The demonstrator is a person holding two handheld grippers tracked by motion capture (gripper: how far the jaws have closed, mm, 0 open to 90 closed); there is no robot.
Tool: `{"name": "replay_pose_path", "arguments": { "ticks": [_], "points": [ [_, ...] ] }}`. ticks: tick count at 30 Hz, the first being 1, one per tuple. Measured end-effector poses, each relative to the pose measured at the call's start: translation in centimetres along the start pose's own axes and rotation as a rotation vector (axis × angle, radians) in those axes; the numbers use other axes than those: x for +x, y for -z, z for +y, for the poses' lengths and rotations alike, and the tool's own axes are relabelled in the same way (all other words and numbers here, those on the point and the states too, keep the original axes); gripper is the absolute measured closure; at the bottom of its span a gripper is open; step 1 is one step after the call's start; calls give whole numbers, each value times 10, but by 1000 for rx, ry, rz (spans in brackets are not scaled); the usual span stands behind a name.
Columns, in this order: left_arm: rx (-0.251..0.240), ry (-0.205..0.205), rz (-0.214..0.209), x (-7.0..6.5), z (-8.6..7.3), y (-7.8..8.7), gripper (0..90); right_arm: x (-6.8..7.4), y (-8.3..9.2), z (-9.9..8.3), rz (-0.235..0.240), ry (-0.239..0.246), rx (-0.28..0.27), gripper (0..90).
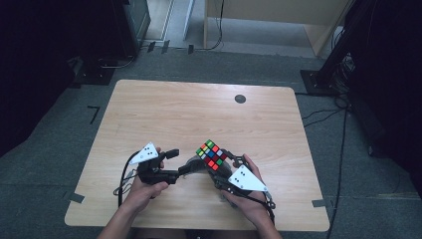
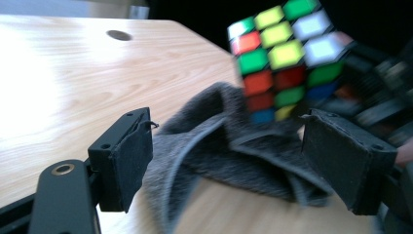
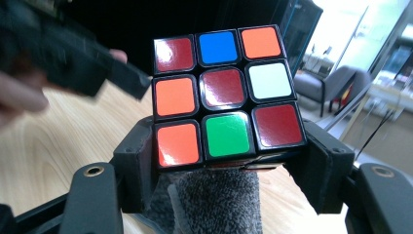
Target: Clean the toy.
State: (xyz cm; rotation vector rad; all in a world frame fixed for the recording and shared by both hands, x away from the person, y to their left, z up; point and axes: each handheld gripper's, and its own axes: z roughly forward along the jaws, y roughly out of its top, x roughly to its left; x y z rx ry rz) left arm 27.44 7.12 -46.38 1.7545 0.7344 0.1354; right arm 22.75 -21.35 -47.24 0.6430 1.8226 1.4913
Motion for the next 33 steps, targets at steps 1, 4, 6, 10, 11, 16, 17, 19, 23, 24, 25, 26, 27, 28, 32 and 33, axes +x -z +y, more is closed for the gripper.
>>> {"name": "replay_pose_path", "arguments": {
  "ticks": [1,4,6,10,11,16,17,19,23,24,25,26,27,28,32,33],
  "points": [
    [4,-24,15,-2,-1,-1,197,0,1,2,3,-27,3,338],
    [14,-121,63,-9,-4,-5,200,1,3,10,25,-90,15,338],
    [22,-218,120,-17,-6,-7,202,2,4,17,43,-138,31,338],
    [18,-368,189,-32,-11,-12,199,6,3,27,80,-231,69,338],
    [11,-387,199,-35,-11,-13,199,6,3,28,83,-245,76,338],
    [-12,-487,244,-46,-13,-14,191,10,0,32,105,-348,126,338],
    [-20,-506,250,-48,-14,-15,191,11,0,33,107,-366,135,338],
    [-33,-536,256,-51,-15,-15,194,12,-1,34,114,-396,151,338],
    [-43,-588,261,-55,-18,-16,230,14,-3,36,120,-437,190,338],
    [-46,-596,260,-56,-18,-16,236,15,-4,36,123,-446,198,337],
    [-50,-602,258,-57,-18,-16,242,15,-5,36,129,-459,207,337],
    [-53,-609,259,-58,-18,-16,251,16,-5,35,135,-470,215,337],
    [-58,-618,262,-59,-18,-16,266,16,-6,35,139,-479,226,337],
    [-60,-624,260,-59,-19,-16,282,17,-7,35,143,-483,234,337],
    [-53,-653,266,-60,-20,-16,314,14,-7,34,147,-531,247,337],
    [-53,-655,267,-61,-20,-17,315,14,-7,34,149,-542,250,337]
  ]
}}
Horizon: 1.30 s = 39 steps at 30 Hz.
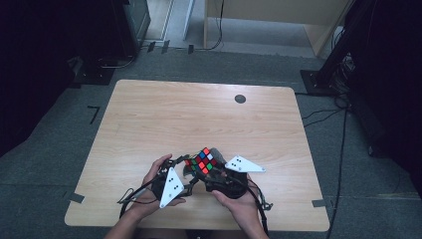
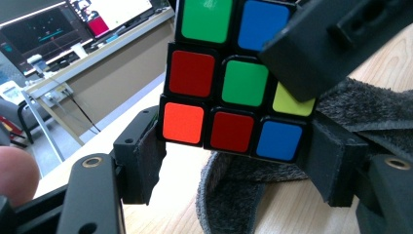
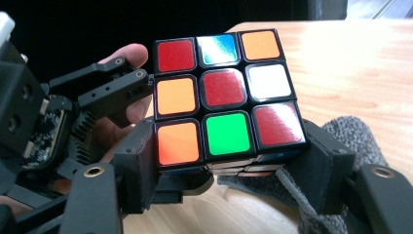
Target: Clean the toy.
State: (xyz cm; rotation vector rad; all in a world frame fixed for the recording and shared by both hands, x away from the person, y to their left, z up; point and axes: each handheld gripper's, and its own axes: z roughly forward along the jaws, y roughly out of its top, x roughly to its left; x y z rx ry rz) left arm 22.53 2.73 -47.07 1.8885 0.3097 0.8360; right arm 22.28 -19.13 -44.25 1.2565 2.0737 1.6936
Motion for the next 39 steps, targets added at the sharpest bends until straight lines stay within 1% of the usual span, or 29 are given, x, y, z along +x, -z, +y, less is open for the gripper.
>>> {"name": "replay_pose_path", "arguments": {
  "ticks": [3,4,6,9,11,13,14,15,16,17,18,19,21,23,24,26,27,28,29,30,31,33,34,35,37,38,39],
  "points": [
    [6,-1,1,-1,0,1,325,-1,0,0,5,-13,7,334],
    [0,1,2,-1,-1,2,338,-2,0,-1,9,-15,4,330],
    [-7,21,-2,0,0,3,341,-3,0,0,21,-23,-5,323],
    [-8,90,-10,8,-1,3,343,-5,4,2,43,-26,-29,275],
    [-1,131,-9,14,-3,4,344,-9,9,5,73,-50,-56,261],
    [16,175,-11,22,-6,4,344,-14,16,9,76,-69,-87,263],
    [20,196,-12,25,-7,4,345,-16,19,10,66,-76,-100,268],
    [24,229,-12,29,-8,5,345,-19,20,11,52,-81,-106,276],
    [25,253,-9,31,-10,5,345,-22,21,10,19,-79,-104,285],
    [26,274,-7,34,-11,6,345,-25,20,9,-20,-52,-85,312],
    [26,293,-7,36,-11,7,345,-26,17,6,-69,-11,-62,364],
    [27,302,-5,37,-12,7,346,-29,13,0,-112,25,-25,412],
    [38,317,2,39,-12,8,345,-33,5,-8,-140,38,35,445],
    [51,335,23,41,-11,9,345,-36,-5,-18,-181,52,106,483],
    [57,347,28,42,-11,9,345,-38,-9,-23,-211,66,132,523],
    [77,366,37,45,-10,9,345,-42,-13,-31,-287,123,169,621],
    [85,375,40,47,-10,9,345,-46,-13,-33,-315,132,183,683],
    [92,381,39,49,-10,10,345,-51,-10,-32,-318,114,186,742],
    [93,382,41,51,-10,10,345,-56,-6,-30,-307,73,178,770],
    [96,379,41,53,-9,11,345,-60,-1,-27,-293,33,156,786],
    [94,381,38,55,-8,12,345,-62,5,-23,-278,7,131,799],
    [94,374,45,57,-5,13,345,-63,16,-13,-225,-23,89,801],
    [95,363,56,58,-3,13,345,-61,20,-8,-204,-26,74,801],
    [92,357,59,58,-2,13,345,-59,22,-4,-192,-19,63,798],
    [79,351,56,58,-2,12,345,-55,25,1,-181,1,47,777],
    [79,349,54,57,-2,12,345,-54,26,2,-188,11,40,748],
    [80,347,54,56,-3,11,345,-54,26,2,-210,31,36,704]
  ]
}}
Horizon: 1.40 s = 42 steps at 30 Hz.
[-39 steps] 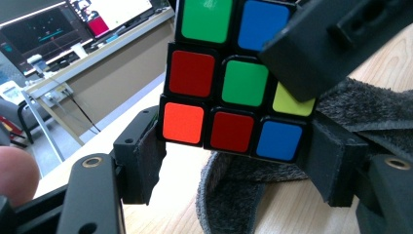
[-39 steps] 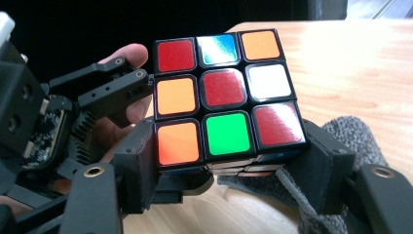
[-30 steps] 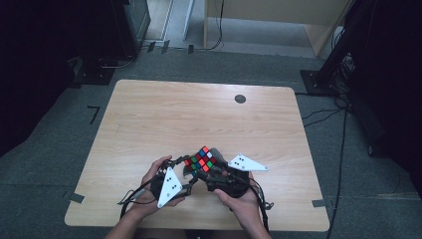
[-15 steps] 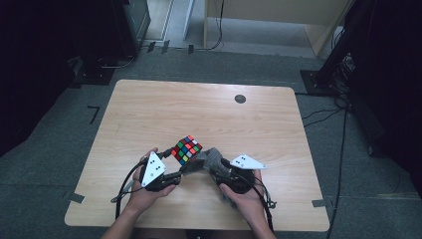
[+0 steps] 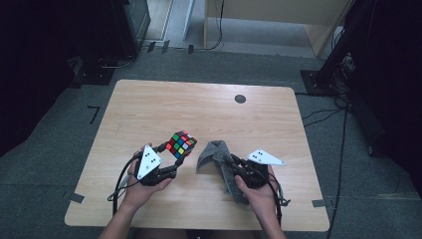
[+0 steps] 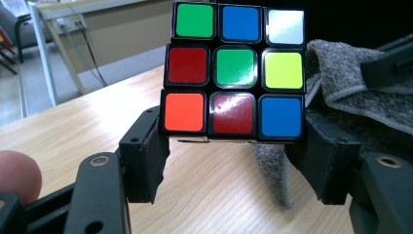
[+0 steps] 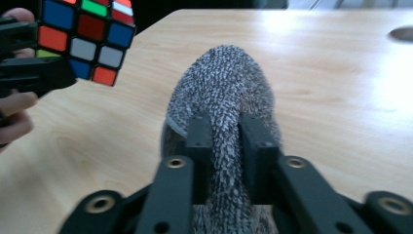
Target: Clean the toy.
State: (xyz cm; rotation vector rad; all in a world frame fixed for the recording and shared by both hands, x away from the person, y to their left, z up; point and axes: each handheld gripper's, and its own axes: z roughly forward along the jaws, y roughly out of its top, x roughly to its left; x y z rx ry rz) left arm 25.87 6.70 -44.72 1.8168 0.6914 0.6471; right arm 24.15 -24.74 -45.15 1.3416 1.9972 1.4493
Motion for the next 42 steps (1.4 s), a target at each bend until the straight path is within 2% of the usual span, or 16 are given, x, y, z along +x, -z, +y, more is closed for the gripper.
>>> {"name": "replay_pose_path", "arguments": {
  "ticks": [3,5,10,14,16,19,22,24,25,28,30,36,37,38,40,42],
  "points": [
    [-7,7,-9,-3,-3,0,345,-6,-4,-7,-107,53,13,645],
    [-4,18,-20,-4,-7,0,345,-14,-3,-10,-126,38,28,673],
    [17,-12,-35,-4,-13,2,345,-23,14,-7,-111,0,-22,765],
    [13,16,-36,0,-15,4,345,-22,21,-6,-115,14,-37,795],
    [12,13,-38,1,-15,5,345,-19,20,-6,-108,21,-28,798],
    [15,7,-44,1,-16,3,345,-18,17,-9,-88,30,0,714],
    [18,16,-54,0,-18,1,345,-20,10,-13,-48,-11,47,622],
    [25,11,-57,0,-19,-1,345,-20,4,-18,-41,-12,79,600],
    [26,10,-57,-1,-19,-1,345,-20,-1,-20,-49,-7,99,615],
    [26,9,-60,-1,-19,-2,344,-20,-9,-27,-54,-5,133,801],
    [22,9,-61,-1,-19,-1,345,-20,-8,-27,-42,-11,129,900],
    [16,16,-67,0,-18,0,345,-13,10,-14,-80,30,15,900],
    [16,15,-68,-1,-18,0,345,-12,10,-14,-83,29,4,828],
    [16,15,-68,-1,-18,-1,345,-12,7,-15,-81,26,4,697],
    [19,13,-70,-2,-18,-1,345,-10,-5,-20,-94,32,46,520],
    [22,10,-77,-4,-18,-2,345,-7,-18,-27,-112,55,95,513]
  ]
}}
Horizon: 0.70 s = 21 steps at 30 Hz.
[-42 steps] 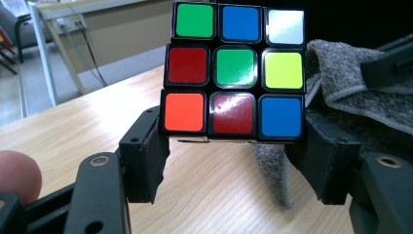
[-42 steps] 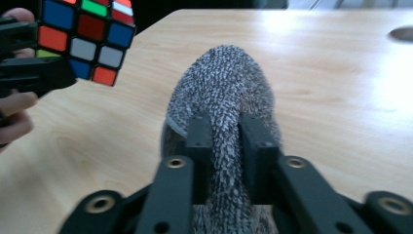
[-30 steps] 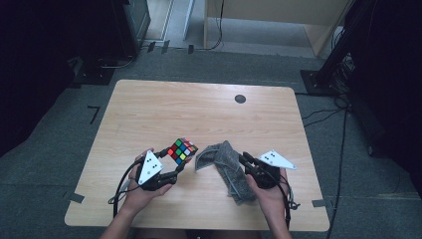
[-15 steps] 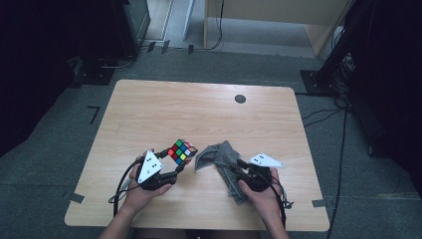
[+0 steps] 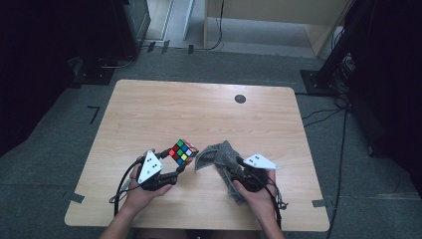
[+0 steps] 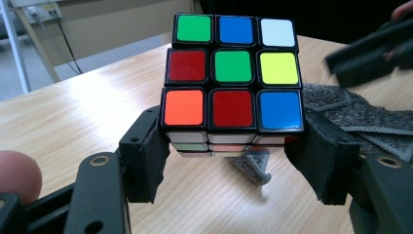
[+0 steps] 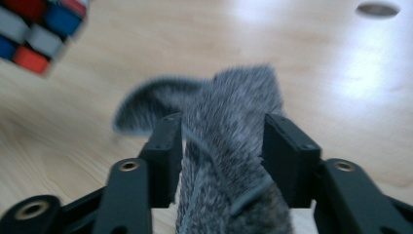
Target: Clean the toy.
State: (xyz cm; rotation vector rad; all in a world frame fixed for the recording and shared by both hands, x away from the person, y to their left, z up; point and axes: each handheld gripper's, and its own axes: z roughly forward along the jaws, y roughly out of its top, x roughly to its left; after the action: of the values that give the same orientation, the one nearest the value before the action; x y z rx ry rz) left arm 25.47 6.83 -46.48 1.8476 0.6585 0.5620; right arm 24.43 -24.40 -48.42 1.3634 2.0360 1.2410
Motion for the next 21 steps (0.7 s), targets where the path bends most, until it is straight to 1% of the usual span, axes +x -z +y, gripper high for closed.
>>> {"name": "replay_pose_path", "arguments": {
  "ticks": [2,5,6,7,8,9,11,12,13,15,16,17,19,21],
  "points": [
    [6,4,-6,-1,0,-1,345,4,-10,-6,-33,21,21,525],
    [5,22,-27,-2,0,-1,345,7,-24,-14,-73,56,84,501],
    [2,25,-30,-2,0,-2,344,7,-27,-16,-93,58,104,500],
    [1,27,-32,-2,0,-2,344,5,-30,-19,-103,51,112,501],
    [0,30,-33,-2,0,-2,344,4,-31,-21,-99,41,112,506],
    [-1,30,-33,-2,0,-2,344,3,-31,-21,-96,38,108,541],
    [-4,26,-31,-2,0,-1,344,2,-30,-22,-104,48,109,653],
    [-5,20,-32,-2,0,-1,344,0,-30,-23,-101,44,106,733],
    [-6,16,-34,-3,1,0,344,-2,-28,-24,-86,16,102,797],
    [-7,7,-36,-4,1,0,344,-7,-24,-23,-63,-30,91,834],
    [-1,-4,-33,-4,1,0,344,-8,-21,-22,-55,-45,77,839],
    [5,-13,-31,-5,1,-1,344,-8,-16,-20,-43,-52,47,841],
    [28,-46,-13,-8,0,-4,345,-5,-3,-11,7,-68,-44,843],
    [63,-87,12,-14,-3,-9,345,3,11,0,43,-37,-135,843]
  ]
}}
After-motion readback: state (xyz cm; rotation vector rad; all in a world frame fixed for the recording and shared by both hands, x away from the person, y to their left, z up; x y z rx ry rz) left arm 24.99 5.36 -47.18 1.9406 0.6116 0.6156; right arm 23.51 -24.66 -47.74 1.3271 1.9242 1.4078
